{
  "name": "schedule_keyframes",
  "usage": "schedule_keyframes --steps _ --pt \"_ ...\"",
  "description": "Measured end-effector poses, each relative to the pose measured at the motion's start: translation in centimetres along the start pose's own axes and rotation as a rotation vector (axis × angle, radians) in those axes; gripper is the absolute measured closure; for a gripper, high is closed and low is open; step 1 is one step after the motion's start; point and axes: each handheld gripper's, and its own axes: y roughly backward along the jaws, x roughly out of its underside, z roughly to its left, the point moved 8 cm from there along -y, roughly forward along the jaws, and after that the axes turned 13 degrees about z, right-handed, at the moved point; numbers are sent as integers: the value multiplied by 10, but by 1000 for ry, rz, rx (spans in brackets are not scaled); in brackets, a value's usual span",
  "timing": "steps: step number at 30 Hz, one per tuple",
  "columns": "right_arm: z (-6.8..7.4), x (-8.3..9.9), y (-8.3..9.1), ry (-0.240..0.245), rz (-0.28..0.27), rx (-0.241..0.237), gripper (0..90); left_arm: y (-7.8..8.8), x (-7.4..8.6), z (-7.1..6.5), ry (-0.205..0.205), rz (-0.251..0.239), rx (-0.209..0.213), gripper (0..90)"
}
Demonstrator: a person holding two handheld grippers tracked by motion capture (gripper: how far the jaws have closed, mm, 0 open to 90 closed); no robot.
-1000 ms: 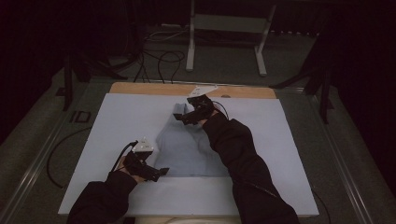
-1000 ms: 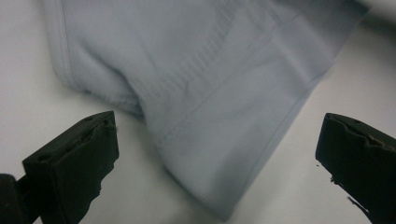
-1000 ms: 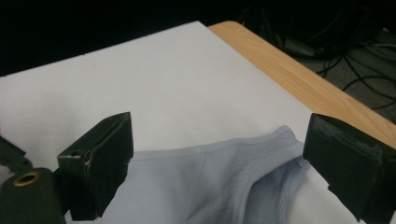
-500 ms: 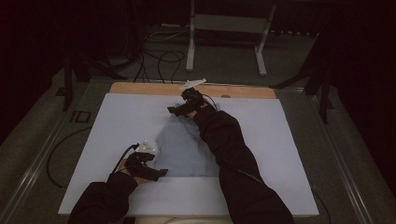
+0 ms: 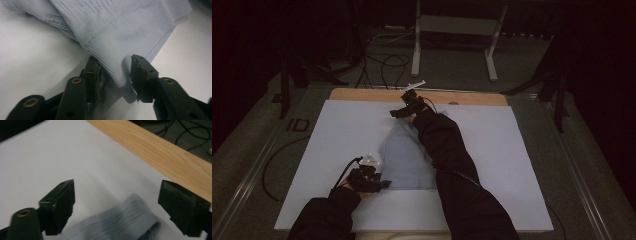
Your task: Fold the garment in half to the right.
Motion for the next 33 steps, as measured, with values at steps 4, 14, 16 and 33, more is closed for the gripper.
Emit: schedule_keyframes --steps 4,14,16,33 --pt "-3 2 -8 10 59 40 251 -3 -2 -3 0 3 22 764" --pt "-7 5 -29 -5 138 77 425 -1 -4 -6 -4 -1 35 853" --pt "-7 9 -35 31 186 112 456 -1 -4 -6 -5 -5 36 853" --pt "-1 9 -27 113 239 131 876 6 -9 -13 -21 -24 39 863"
